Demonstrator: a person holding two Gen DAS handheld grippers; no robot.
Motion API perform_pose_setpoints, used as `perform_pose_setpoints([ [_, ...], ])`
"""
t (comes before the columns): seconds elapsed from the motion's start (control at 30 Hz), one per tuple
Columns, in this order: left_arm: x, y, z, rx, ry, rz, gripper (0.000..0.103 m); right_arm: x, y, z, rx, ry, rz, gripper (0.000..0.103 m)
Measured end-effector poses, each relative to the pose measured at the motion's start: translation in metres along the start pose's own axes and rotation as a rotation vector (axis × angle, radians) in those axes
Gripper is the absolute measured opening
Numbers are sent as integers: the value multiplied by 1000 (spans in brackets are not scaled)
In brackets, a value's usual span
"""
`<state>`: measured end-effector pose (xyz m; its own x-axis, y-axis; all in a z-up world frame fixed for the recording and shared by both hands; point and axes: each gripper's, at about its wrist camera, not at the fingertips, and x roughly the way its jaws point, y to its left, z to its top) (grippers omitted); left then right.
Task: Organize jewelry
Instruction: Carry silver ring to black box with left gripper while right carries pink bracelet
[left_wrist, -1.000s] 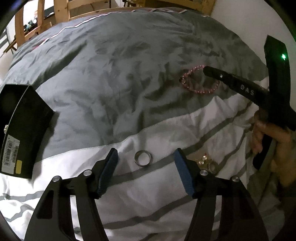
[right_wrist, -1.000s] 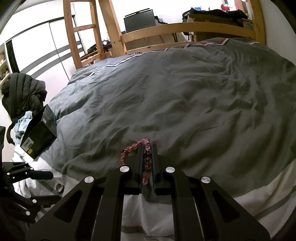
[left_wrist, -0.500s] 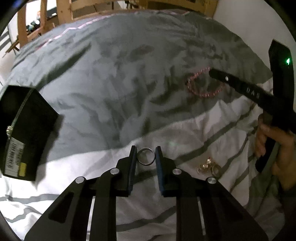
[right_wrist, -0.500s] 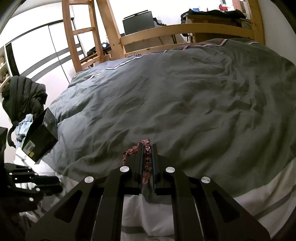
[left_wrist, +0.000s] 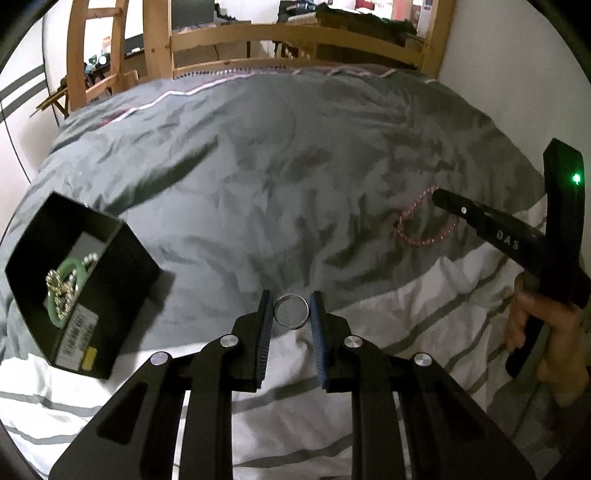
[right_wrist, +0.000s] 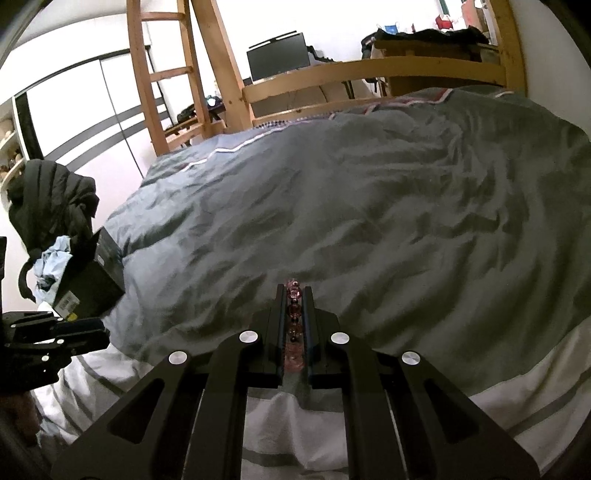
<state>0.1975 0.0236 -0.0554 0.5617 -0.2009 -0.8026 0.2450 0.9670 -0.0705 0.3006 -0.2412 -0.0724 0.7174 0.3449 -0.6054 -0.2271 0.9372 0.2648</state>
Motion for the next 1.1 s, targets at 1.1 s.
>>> perform_pose_setpoints([
  [1.1, -84, 115, 35, -188, -205, 19, 19, -52, 140, 62, -172, -81, 143, 8],
])
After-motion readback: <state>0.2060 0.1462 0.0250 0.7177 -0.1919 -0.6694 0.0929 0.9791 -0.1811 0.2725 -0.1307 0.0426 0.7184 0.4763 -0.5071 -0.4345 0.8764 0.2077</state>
